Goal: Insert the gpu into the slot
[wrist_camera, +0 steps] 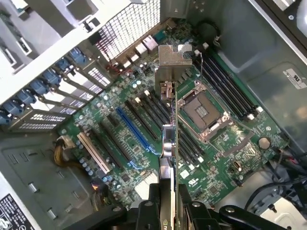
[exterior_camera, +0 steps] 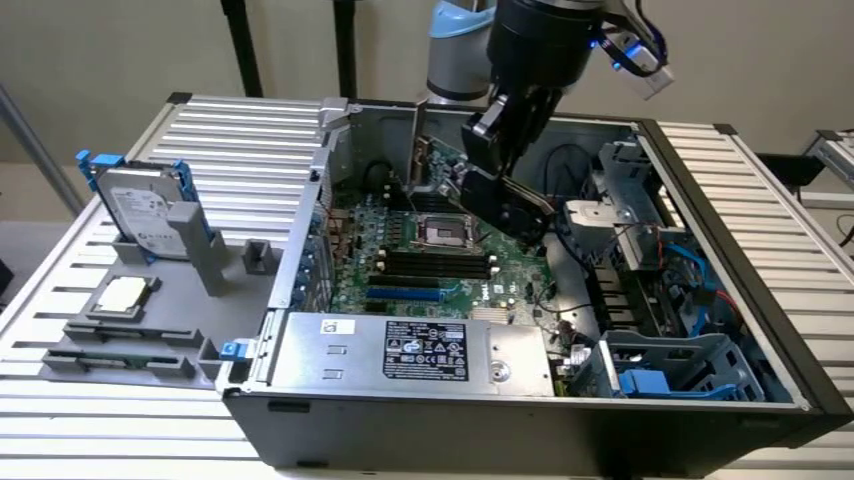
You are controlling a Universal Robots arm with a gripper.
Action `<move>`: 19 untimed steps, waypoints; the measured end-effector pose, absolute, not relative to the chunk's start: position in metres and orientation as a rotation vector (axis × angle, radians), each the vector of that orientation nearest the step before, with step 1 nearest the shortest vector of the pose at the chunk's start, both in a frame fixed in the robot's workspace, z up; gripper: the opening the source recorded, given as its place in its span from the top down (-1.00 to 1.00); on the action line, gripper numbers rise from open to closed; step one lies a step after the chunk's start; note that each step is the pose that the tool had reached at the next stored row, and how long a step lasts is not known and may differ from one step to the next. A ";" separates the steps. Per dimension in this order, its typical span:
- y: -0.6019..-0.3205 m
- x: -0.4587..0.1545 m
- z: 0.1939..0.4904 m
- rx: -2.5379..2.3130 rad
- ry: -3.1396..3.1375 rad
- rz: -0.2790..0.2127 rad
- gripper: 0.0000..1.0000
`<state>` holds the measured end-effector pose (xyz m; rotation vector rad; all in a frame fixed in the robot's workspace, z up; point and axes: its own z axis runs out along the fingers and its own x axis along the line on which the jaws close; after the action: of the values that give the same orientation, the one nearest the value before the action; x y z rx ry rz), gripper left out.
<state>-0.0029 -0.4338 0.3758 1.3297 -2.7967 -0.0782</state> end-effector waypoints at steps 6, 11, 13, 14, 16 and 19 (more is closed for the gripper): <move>-0.434 -0.003 0.372 1.477 -2.732 -0.083 0.48; -0.434 -0.003 0.370 1.592 -2.679 -0.097 0.48; -0.434 -0.003 0.369 1.637 -2.657 -0.104 0.48; -0.434 -0.003 0.368 1.660 -2.646 -0.108 0.48; -0.434 -0.003 0.367 1.705 -2.622 -0.114 0.48; -0.434 -0.003 0.366 1.773 -2.582 -0.123 0.48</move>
<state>-0.0029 -0.4338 0.3658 1.7735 -2.5819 -0.1234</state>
